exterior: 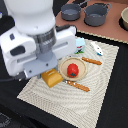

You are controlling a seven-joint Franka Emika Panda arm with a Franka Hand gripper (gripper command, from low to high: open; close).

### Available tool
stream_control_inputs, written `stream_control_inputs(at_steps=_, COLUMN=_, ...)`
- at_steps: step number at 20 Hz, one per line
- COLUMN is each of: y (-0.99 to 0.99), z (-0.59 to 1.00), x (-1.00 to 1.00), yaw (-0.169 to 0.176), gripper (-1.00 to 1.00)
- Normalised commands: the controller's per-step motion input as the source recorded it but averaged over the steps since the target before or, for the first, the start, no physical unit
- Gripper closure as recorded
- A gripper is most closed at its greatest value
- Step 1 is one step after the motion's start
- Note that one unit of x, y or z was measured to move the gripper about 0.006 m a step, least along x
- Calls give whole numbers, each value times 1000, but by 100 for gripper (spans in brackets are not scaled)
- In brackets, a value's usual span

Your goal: Interact with the objects in diverse but meaningful ways.

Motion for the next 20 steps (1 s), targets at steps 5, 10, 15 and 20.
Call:
stream_control_inputs(at_steps=5, y=207, z=-41, x=663, yaw=13, gripper=100)
stream_control_inputs(at_steps=10, y=435, z=0, x=718, yaw=26, gripper=100)
stream_control_inputs(at_steps=15, y=286, z=-105, x=602, yaw=11, gripper=100)
stream_control_inputs(at_steps=20, y=-231, z=-262, x=383, yaw=0, gripper=100)
